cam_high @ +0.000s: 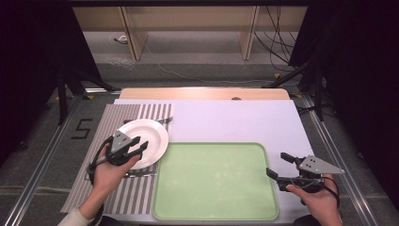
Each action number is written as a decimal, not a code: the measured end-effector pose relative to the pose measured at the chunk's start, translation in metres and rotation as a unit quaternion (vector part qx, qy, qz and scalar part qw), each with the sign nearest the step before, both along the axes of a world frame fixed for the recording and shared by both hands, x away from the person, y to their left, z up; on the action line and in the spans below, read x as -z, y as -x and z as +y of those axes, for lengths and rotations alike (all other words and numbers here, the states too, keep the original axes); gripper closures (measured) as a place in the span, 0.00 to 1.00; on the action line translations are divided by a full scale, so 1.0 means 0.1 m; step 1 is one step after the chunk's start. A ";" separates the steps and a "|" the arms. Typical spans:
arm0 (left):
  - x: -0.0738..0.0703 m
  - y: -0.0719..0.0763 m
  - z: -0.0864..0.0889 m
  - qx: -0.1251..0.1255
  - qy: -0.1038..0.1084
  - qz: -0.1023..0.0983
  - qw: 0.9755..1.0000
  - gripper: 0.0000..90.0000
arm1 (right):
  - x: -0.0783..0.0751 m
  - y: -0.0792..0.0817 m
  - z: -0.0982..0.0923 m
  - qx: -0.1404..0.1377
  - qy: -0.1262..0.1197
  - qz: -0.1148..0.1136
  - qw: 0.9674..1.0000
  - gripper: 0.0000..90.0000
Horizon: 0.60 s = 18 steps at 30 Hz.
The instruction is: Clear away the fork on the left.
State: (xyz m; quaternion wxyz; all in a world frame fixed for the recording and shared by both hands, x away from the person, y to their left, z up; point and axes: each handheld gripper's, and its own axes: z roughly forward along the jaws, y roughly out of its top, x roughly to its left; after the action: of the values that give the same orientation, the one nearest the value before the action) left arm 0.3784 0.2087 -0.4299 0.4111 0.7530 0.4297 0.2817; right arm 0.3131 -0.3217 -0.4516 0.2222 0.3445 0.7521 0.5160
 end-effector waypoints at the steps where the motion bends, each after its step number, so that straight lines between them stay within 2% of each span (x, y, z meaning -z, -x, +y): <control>1: -0.01 -0.08 -0.04 0.000 0.000 0.007 1.000 0.81 | 0.00 0.00 0.00 0.000 0.000 0.000 1.000 0.21; 2: -0.01 -0.08 -0.04 0.000 0.000 0.007 1.000 0.86 | 0.00 0.00 0.00 0.000 0.000 0.000 1.000 0.21; 3: -0.02 -0.15 -0.07 -0.004 0.004 0.014 1.000 0.89 | 0.00 0.00 -0.01 0.002 -0.004 0.001 1.000 0.21; 4: -0.03 -0.30 -0.14 -0.011 0.011 0.032 0.999 0.93 | 0.00 0.00 -0.01 0.002 -0.004 0.001 1.000 0.21; 5: -0.03 -0.30 -0.14 -0.011 0.011 0.032 0.999 0.96 | 0.00 0.00 -0.01 0.002 -0.004 0.001 1.000 0.21; 6: -0.03 -0.45 -0.21 -0.021 0.023 0.049 0.998 0.99 | 0.00 0.00 -0.01 0.001 -0.004 0.001 1.000 0.21; 8: -0.01 -0.60 -0.27 -0.028 0.026 0.066 0.997 0.99 | 0.00 0.00 -0.01 0.001 -0.004 0.001 1.000 0.21; 9: -0.01 -0.60 -0.27 -0.028 0.026 0.066 0.997 0.99 | 0.00 0.00 -0.01 0.000 -0.003 0.002 1.000 0.21; 10: 0.00 -0.74 -0.33 -0.033 0.024 0.081 0.996 0.99 | 0.00 0.00 -0.01 0.000 -0.004 0.002 1.000 0.21; 11: 0.00 -0.74 -0.33 -0.033 0.024 0.081 0.996 0.99 | 0.00 0.00 -0.01 0.000 -0.003 0.002 1.000 0.21; 13: 0.02 -0.86 -0.39 -0.035 0.020 0.094 0.995 0.99 | 0.00 0.00 -0.01 0.000 -0.005 0.002 1.000 0.21; 14: 0.04 -0.98 -0.44 -0.041 0.012 0.103 0.994 0.99 | 0.00 0.00 -0.01 0.000 -0.005 0.002 1.000 0.21; 15: 0.04 -0.98 -0.44 -0.041 0.012 0.103 0.994 0.99 | 0.00 0.00 -0.01 0.000 -0.005 0.002 1.000 0.21; 17: 0.08 -1.13 -0.50 -0.046 0.001 0.118 0.992 0.99 | 0.00 -0.01 -0.01 -0.001 -0.005 0.003 1.000 0.21; 18: 0.08 -1.13 -0.50 -0.046 0.001 0.118 0.992 0.99 | 0.00 -0.01 -0.01 -0.001 -0.005 0.003 1.000 0.21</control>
State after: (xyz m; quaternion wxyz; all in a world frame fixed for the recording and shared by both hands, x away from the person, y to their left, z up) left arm 0.4916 0.1588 -0.4376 0.3451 0.7598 0.5098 0.2091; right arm 0.3137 -0.3227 -0.4521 0.2174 0.3463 0.7506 0.5191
